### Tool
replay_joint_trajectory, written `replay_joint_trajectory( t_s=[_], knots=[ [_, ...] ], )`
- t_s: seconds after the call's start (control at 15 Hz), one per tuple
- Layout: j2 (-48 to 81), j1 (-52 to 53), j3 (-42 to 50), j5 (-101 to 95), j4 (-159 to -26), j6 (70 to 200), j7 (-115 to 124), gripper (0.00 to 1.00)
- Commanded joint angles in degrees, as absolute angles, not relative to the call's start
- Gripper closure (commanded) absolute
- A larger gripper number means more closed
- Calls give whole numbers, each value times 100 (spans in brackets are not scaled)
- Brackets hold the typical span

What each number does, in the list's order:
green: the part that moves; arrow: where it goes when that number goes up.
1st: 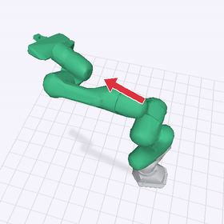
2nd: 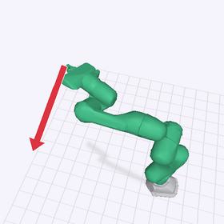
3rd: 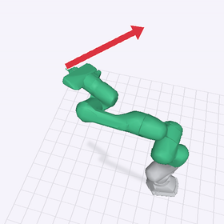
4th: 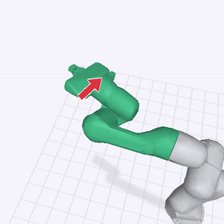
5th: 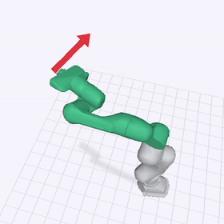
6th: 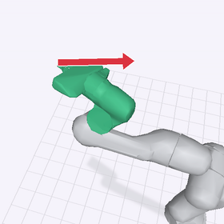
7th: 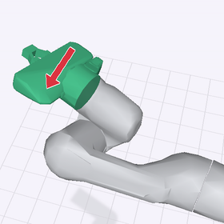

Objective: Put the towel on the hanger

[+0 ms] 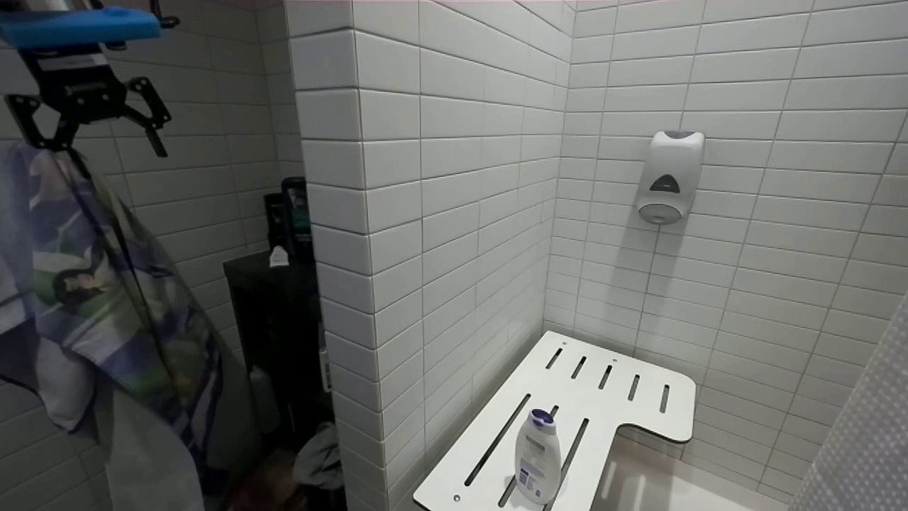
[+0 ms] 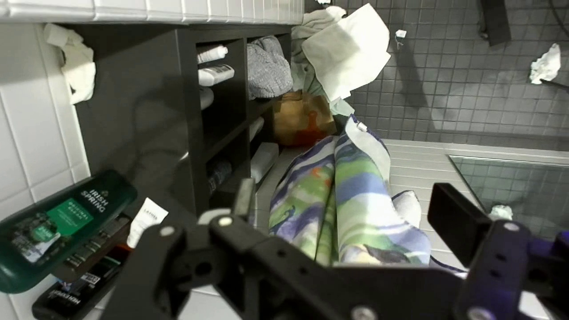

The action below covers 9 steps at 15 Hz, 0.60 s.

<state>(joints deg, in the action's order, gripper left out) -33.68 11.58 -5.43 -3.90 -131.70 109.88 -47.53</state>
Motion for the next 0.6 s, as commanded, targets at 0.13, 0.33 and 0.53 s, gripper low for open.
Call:
replay_joint_trajectory(
  t_s=[0.13,0.33,0.53],
  knots=[
    [-3595,1300,-396,-464,-13388,10983,-4681,0],
    [-3610,1303,-396,-464,-13406,10991,-4671,0],
    [-3611,1303,-396,-464,-13407,10993,-4668,0]
  ],
)
